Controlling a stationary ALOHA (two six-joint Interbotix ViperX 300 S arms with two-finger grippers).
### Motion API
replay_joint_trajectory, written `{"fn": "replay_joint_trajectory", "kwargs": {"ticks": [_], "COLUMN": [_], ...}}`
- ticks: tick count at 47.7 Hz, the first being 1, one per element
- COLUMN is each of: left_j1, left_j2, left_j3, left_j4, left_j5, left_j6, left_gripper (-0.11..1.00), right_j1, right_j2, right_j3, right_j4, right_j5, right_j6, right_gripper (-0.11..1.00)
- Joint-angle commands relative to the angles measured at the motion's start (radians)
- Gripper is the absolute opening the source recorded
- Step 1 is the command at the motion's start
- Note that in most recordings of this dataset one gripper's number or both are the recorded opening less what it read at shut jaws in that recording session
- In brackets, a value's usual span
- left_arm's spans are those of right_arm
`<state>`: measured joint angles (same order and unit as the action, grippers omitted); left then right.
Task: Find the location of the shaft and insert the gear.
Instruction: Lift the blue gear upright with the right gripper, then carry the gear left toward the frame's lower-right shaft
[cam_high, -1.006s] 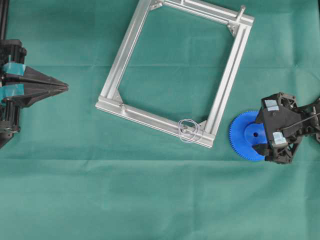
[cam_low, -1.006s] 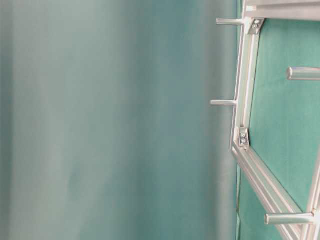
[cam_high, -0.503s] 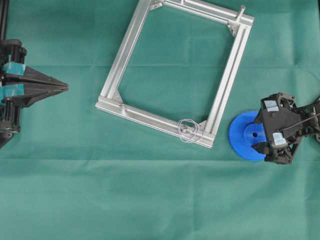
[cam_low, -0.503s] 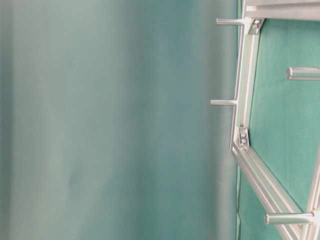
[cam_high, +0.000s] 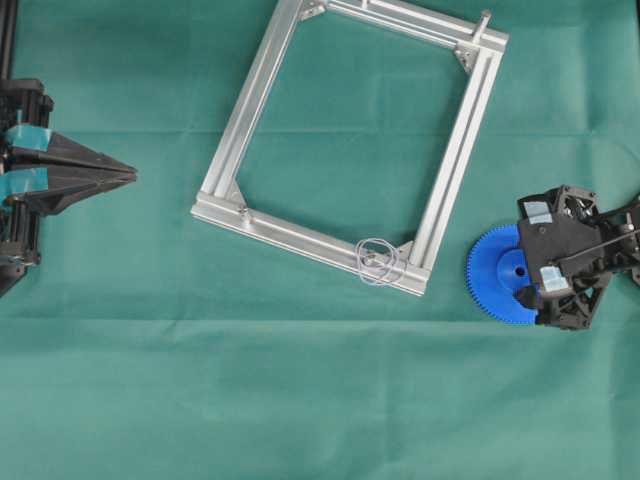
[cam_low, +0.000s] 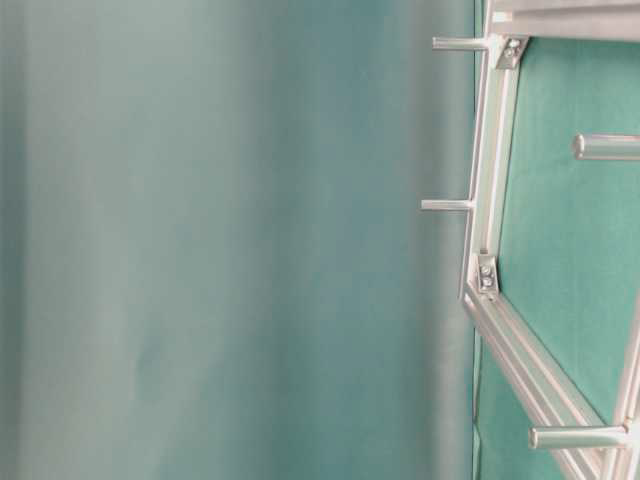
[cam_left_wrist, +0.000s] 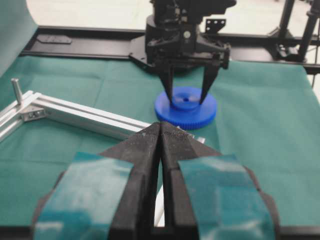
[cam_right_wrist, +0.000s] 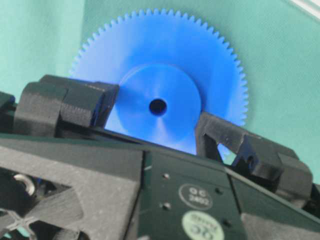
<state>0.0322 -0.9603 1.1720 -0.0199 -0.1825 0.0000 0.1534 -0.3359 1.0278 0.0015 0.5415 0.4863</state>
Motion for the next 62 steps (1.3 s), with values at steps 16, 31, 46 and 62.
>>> {"fn": "replay_joint_trajectory", "kwargs": {"ticks": [16, 31, 46, 62], "left_j1": [0.003, 0.002, 0.002, 0.003], "left_j2": [0.009, 0.009, 0.009, 0.009], "left_j3": [-0.012, -0.012, -0.014, -0.014], "left_j4": [-0.002, -0.002, -0.002, -0.002], "left_j5": [-0.005, -0.005, -0.005, 0.028], "left_j6": [0.0, -0.002, 0.0, 0.0], "left_gripper": [0.01, 0.01, 0.01, 0.01], "right_j1": [0.002, 0.002, 0.0, 0.0], "right_j2": [-0.117, -0.133, -0.126, -0.026], "right_j3": [-0.173, -0.244, -0.259, -0.339], "right_j4": [-0.003, -0.015, -0.049, -0.054], "right_j5": [0.236, 0.321, 0.301, 0.256], "right_j6": [0.003, 0.026, 0.107, 0.144], "right_gripper": [0.68, 0.68, 0.68, 0.68]}}
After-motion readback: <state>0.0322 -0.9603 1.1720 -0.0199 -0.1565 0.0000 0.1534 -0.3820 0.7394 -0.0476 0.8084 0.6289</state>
